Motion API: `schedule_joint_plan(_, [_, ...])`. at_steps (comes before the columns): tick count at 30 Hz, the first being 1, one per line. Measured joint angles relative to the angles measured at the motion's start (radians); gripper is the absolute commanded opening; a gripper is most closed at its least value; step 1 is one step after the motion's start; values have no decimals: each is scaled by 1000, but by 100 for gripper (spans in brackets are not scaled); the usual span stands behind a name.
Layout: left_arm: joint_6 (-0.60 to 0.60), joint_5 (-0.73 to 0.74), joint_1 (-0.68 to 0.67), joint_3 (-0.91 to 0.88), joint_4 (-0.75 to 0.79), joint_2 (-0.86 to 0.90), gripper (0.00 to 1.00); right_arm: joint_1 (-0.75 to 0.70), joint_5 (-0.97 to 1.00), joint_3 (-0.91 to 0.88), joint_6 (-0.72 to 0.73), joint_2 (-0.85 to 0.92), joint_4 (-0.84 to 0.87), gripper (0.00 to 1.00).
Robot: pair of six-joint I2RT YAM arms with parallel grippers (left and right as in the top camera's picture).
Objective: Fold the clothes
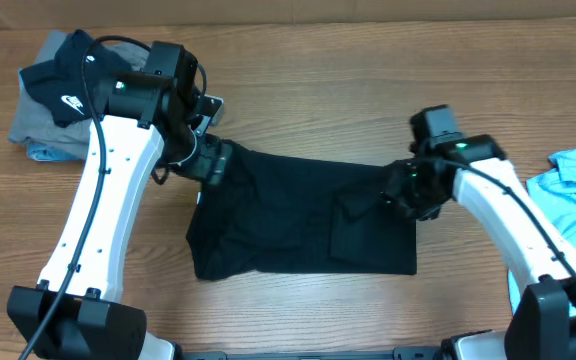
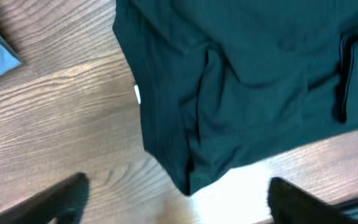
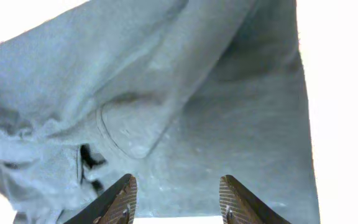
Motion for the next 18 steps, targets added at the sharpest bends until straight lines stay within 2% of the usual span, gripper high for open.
schedule_joint_plan(5, [-13,58,45,-143,126,-1,100,-16,-46,0,-69,0,-24,47])
schedule_joint_plan(13, [-12,173,154,-416,354,31,100,-16,-69,1,-103,0,-33,48])
schedule_joint_plan(18, [43,232,182,-473,407,111,89,-16,-71,1,-109,0,-34,48])
